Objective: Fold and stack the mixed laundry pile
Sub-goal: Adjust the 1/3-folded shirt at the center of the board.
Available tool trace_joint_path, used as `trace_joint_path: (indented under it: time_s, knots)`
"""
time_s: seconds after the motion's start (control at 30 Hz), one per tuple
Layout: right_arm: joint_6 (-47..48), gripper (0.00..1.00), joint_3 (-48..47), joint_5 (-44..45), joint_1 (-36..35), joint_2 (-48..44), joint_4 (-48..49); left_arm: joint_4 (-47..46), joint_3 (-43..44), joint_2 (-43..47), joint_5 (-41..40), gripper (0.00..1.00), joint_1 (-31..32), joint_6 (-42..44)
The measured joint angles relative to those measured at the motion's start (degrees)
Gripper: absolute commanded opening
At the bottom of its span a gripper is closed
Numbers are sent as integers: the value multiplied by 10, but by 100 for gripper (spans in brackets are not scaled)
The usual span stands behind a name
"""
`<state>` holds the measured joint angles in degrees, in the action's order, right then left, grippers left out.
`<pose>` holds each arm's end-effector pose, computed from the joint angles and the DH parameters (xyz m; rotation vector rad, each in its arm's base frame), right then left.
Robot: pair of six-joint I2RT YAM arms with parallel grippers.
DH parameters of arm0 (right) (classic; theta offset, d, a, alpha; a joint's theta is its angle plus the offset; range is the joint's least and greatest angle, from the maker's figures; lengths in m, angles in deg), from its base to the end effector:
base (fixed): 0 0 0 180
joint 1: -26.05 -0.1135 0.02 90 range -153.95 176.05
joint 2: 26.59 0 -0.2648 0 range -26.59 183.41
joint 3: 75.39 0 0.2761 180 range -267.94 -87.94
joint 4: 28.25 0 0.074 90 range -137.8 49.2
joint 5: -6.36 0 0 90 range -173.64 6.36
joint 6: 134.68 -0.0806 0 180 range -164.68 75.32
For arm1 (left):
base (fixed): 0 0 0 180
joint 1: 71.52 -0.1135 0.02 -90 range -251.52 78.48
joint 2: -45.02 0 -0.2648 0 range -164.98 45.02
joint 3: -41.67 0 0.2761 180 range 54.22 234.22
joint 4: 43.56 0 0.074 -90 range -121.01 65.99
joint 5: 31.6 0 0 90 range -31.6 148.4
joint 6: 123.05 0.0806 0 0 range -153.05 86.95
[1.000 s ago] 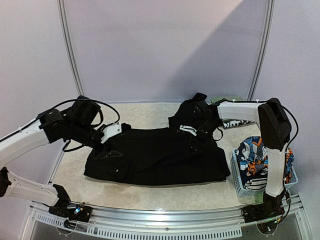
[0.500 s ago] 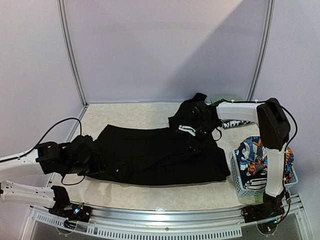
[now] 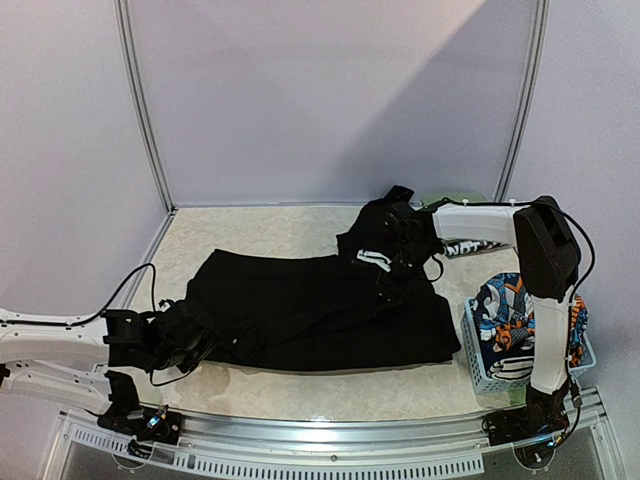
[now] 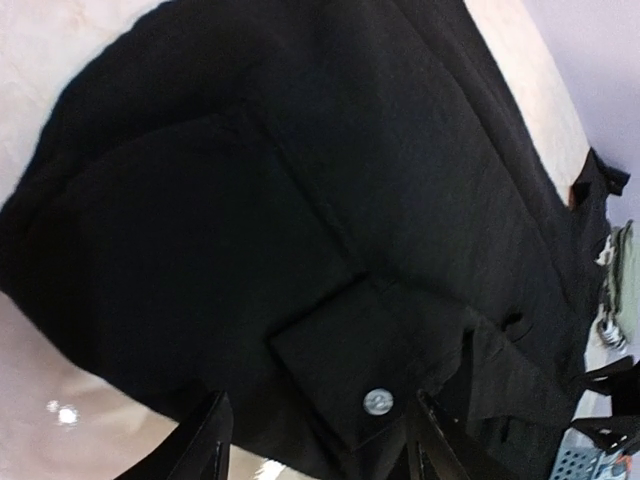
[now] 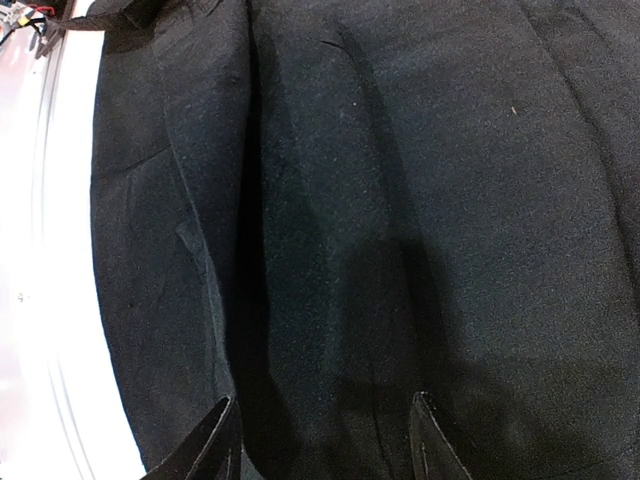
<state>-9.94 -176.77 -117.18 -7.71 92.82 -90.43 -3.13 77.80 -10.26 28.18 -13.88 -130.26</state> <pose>0.3382 0.2796 0.1196 -1.6627 2.3114 0.8556 0.1428 -0.1495 0.1167 -1.0076 2.2648 -0.5107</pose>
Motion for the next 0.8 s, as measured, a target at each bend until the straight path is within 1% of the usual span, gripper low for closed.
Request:
trace_joint_path:
  time_s: [0.1, 0.23, 0.4, 0.57, 0.73, 0.8]
  knots:
    - [0, 58, 0, 0, 0, 0, 0, -43, -5, -21, -3, 57, 0, -15]
    - [0, 57, 1, 0, 0, 0, 0, -101, -28, -49, 1, 56, -6, -24]
    - [0, 57, 1, 0, 0, -1, 0, -138, -38, -86, 13, 57, -10, -36]
    - [0, 57, 1, 0, 0, -1, 0, -174, -45, -97, 16, 47, -14, -48]
    - [0, 57, 5, 0, 0, -2, 0, -212, -59, -112, 19, 44, -19, -49]
    - [0, 57, 5, 0, 0, -2, 0, -226, -61, -116, 21, 36, -21, -49]
